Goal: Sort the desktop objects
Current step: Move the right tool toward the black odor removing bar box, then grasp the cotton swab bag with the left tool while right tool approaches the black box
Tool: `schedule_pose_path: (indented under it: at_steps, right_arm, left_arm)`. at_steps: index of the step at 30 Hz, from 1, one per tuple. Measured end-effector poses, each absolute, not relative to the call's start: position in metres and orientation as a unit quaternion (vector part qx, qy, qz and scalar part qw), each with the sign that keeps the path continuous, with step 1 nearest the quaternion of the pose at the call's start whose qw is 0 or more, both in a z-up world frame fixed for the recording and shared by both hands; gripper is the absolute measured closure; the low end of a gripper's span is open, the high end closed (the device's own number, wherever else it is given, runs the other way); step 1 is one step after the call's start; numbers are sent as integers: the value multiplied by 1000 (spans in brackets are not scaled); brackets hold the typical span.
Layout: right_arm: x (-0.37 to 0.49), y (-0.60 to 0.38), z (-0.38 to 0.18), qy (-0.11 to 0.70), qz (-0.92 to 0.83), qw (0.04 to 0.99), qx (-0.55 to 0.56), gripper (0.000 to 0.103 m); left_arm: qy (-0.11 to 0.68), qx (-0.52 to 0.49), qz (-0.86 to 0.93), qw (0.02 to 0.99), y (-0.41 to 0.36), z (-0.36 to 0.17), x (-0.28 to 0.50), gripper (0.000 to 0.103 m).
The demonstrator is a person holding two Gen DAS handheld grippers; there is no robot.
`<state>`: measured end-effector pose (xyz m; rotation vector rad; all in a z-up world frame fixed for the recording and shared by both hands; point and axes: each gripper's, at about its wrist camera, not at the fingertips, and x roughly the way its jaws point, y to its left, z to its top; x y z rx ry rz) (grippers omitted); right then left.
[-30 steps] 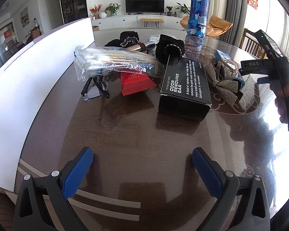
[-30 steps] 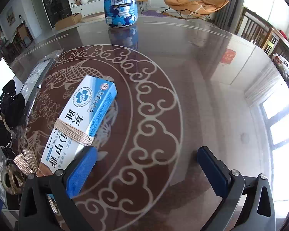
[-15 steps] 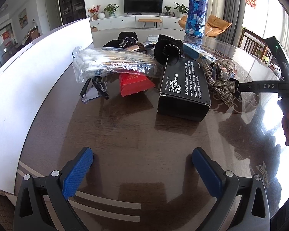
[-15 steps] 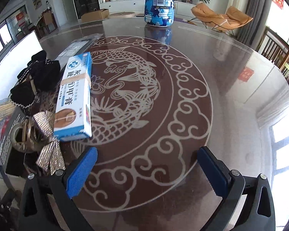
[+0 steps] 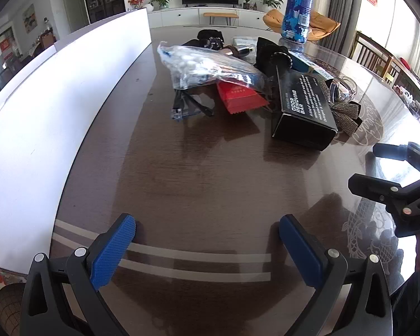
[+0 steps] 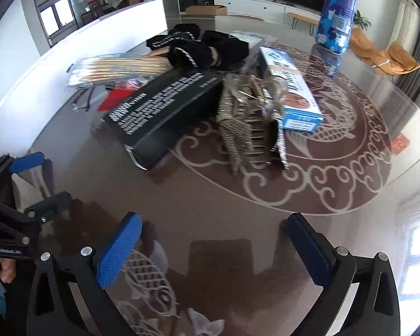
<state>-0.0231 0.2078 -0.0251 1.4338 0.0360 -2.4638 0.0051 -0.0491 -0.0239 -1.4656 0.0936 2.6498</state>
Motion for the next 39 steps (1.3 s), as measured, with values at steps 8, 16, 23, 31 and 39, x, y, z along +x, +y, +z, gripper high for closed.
schedule_pose_path:
  at_steps: [8,16,23,31,39]
  right_arm:
    - [-53,168,-22,-60,-851,164,495,0]
    - [-90,147,-25,-51,-875,108,470,0]
    - [-68,184,-20,-58,-883,139,445,33]
    - [-4,218,-25,24,-888,133,441,41]
    - [22,245,-31,37,-893,113,433,25]
  left_arm:
    - [14,-485,874,24,-67,-25,4,0]
    - [11,-478,878,19,-69,-25,2,0]
    - [10,-474,880,16,-66,-26,0,0]
    - [10,-472,882,16,-67,-26,0,0]
    - [41,-481,873,68,-54,-16,-20,0]
